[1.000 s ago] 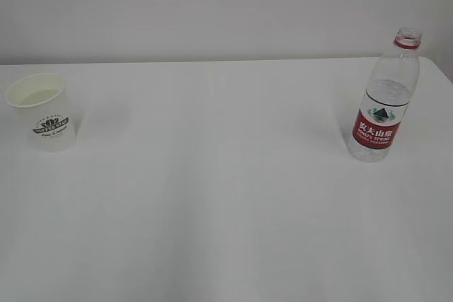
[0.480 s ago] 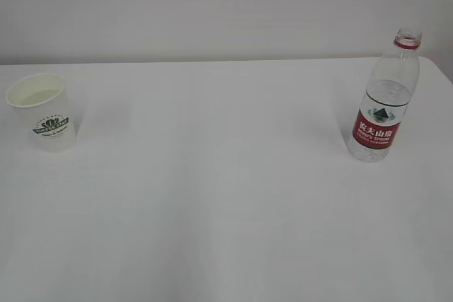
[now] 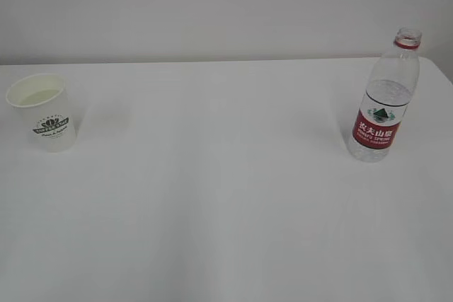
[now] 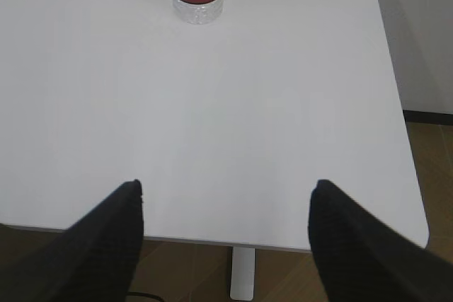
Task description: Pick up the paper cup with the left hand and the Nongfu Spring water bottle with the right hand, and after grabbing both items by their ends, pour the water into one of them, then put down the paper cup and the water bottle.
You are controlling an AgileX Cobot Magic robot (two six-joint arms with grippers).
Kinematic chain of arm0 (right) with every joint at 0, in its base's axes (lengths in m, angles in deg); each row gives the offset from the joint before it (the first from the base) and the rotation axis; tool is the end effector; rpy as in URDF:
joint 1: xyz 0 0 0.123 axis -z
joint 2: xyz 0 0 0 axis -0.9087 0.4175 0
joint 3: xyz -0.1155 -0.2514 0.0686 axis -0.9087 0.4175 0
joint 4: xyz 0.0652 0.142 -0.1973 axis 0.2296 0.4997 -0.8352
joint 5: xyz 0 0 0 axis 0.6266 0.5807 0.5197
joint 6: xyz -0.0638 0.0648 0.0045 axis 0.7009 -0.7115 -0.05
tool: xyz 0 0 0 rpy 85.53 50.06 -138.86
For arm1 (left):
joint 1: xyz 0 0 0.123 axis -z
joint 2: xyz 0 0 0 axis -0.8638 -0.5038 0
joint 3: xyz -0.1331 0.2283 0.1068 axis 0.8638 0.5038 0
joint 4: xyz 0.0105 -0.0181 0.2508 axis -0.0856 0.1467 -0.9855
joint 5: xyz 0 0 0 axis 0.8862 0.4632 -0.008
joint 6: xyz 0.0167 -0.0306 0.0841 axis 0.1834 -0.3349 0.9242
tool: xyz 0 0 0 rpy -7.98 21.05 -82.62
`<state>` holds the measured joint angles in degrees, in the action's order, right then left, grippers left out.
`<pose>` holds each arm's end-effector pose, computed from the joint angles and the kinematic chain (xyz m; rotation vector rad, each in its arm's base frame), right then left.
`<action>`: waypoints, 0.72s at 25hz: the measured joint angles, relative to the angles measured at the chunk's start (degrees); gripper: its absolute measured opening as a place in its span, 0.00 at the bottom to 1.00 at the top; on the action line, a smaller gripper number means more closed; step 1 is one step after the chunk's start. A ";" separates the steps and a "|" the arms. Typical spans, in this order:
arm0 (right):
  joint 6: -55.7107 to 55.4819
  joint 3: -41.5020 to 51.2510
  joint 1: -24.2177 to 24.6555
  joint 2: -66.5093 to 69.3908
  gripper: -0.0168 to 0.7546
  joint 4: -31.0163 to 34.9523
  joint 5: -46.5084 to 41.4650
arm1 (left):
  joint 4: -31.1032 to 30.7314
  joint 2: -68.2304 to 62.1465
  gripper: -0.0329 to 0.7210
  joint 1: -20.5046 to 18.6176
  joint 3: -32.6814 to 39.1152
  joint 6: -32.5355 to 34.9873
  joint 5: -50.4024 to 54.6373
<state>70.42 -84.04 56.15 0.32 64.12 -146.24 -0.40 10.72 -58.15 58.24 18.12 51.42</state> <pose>0.0099 -0.0083 0.2714 -0.1600 2.2207 -0.0521 -0.0029 -0.0033 0.2853 0.0228 2.1187 -0.0706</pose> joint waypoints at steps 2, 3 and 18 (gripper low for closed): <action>0.00 0.00 0.00 -0.20 0.74 0.10 0.00 | 0.00 0.80 0.71 0.00 0.26 0.00 0.00; 0.11 0.00 0.00 -0.47 0.74 0.34 0.00 | 0.02 1.18 0.71 0.00 0.28 0.00 0.00; 1.51 0.09 0.00 -7.43 0.74 2.28 -0.05 | 0.48 3.22 0.71 0.00 0.74 0.00 -0.46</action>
<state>71.92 -83.95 56.15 -7.11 66.39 -146.28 0.08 13.94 -58.15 58.98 18.12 50.96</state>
